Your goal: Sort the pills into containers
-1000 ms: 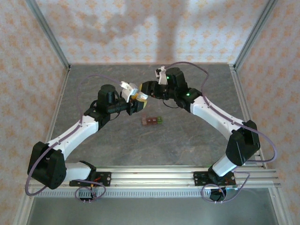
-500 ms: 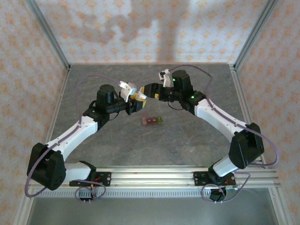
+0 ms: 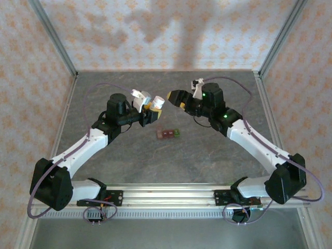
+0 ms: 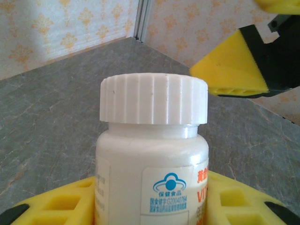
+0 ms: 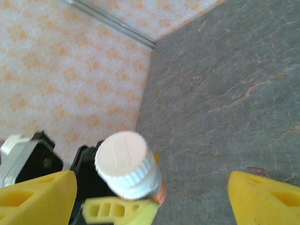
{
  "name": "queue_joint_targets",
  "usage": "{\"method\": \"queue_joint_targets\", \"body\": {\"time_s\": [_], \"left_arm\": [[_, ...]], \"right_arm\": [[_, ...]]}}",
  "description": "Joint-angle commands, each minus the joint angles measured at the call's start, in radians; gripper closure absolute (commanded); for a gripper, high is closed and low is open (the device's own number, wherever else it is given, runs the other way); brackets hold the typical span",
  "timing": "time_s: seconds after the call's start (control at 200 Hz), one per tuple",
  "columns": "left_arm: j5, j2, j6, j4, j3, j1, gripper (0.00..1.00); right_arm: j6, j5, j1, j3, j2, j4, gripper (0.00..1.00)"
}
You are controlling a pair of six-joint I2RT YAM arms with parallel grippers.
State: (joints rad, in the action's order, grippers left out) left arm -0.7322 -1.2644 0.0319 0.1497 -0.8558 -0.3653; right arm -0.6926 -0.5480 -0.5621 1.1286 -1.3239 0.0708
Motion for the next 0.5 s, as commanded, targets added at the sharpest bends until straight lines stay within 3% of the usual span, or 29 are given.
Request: {"method": "queue_joint_targets", "body": {"time_s": [0.0, 0.315, 0.496], "left_arm": [[0.001, 0.015, -0.010, 0.057, -0.011, 0.011, 1.00], [-0.001, 0.015, -0.019, 0.065, -0.008, 0.011, 1.00], [0.001, 0.015, -0.021, 0.072, -0.005, 0.011, 1.00]], "right_arm": [[-0.062, 0.056, -0.033, 0.113, -0.078, 0.021, 0.16], [-0.074, 0.065, -0.100, 0.218, -0.204, 0.031, 0.19], [-0.081, 0.044, -0.115, 0.227, -0.231, 0.016, 0.30]]}}
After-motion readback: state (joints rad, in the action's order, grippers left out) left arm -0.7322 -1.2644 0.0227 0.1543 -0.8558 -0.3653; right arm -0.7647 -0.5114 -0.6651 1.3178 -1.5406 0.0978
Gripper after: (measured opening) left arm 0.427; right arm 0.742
